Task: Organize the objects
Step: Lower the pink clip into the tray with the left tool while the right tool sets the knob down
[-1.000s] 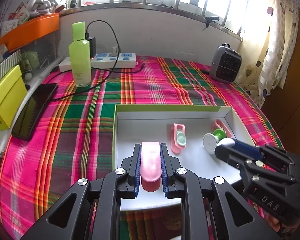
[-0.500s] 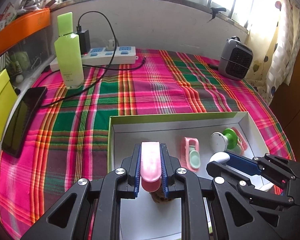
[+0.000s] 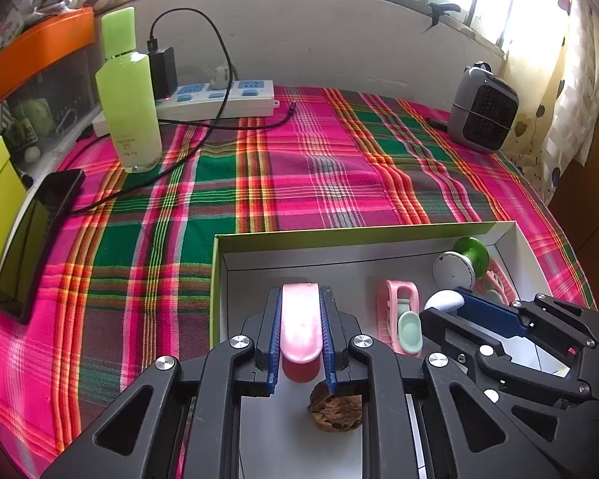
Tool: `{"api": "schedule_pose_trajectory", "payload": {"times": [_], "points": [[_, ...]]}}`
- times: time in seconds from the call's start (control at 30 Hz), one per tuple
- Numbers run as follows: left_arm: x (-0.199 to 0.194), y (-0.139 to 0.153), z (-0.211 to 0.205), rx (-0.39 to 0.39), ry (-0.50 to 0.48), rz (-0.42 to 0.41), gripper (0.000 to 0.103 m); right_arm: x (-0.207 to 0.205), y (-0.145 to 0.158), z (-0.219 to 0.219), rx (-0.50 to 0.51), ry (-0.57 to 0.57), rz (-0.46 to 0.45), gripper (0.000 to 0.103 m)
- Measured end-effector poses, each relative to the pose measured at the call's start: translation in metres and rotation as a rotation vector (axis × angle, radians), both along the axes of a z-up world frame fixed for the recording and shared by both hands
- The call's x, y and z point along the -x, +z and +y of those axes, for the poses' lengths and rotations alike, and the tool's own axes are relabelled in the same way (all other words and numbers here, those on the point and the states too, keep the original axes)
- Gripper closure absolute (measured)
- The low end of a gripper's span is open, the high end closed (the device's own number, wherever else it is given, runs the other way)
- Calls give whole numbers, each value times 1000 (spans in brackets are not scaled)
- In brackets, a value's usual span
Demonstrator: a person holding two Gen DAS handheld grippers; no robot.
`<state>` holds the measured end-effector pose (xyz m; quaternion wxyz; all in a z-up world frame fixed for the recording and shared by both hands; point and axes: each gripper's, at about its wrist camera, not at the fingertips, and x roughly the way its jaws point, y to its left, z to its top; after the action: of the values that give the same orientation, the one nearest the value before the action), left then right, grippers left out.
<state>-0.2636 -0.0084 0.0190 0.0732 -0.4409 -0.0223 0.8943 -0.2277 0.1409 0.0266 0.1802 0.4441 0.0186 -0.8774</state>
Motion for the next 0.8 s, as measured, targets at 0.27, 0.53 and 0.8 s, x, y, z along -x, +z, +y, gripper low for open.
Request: {"api": "schedule_pose_trajectory", "payload": {"times": [0.27,0.53,0.8], "points": [[2,-1,3,16,-3,0,87,2,-1,0,-1,-2,5,76],[2,-2,4,24,-2,-3,87,2,-1,-1,1,-2,6,76],[-1,0,6,29,-13,-1,74,-1,0,-1,5,-1,13,70]]}}
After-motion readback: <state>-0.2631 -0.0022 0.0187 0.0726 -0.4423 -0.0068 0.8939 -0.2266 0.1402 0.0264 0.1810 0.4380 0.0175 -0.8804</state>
